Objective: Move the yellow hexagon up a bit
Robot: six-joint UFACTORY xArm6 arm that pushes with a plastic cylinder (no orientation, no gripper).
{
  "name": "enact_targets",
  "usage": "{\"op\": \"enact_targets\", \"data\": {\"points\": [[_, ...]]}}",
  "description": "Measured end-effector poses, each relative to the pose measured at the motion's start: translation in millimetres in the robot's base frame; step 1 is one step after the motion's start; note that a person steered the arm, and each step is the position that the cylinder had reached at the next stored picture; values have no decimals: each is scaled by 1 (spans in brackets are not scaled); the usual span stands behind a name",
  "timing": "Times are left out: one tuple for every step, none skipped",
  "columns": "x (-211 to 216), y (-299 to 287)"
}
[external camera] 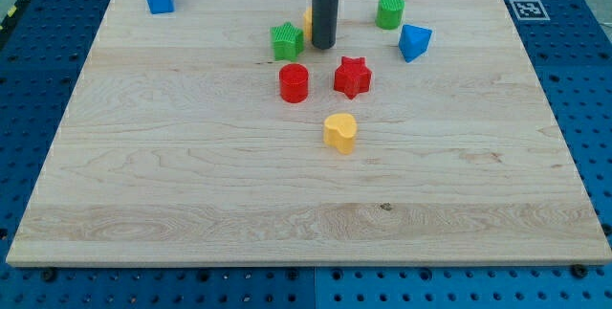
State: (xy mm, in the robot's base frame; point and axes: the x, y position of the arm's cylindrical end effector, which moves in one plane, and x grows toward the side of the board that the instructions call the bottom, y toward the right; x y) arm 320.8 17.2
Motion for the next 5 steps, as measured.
{"op": "enact_targets", "data": {"points": [[-7,-1],[-12,-1],[-15,-1],[-17,-1],[-21,-1]]}}
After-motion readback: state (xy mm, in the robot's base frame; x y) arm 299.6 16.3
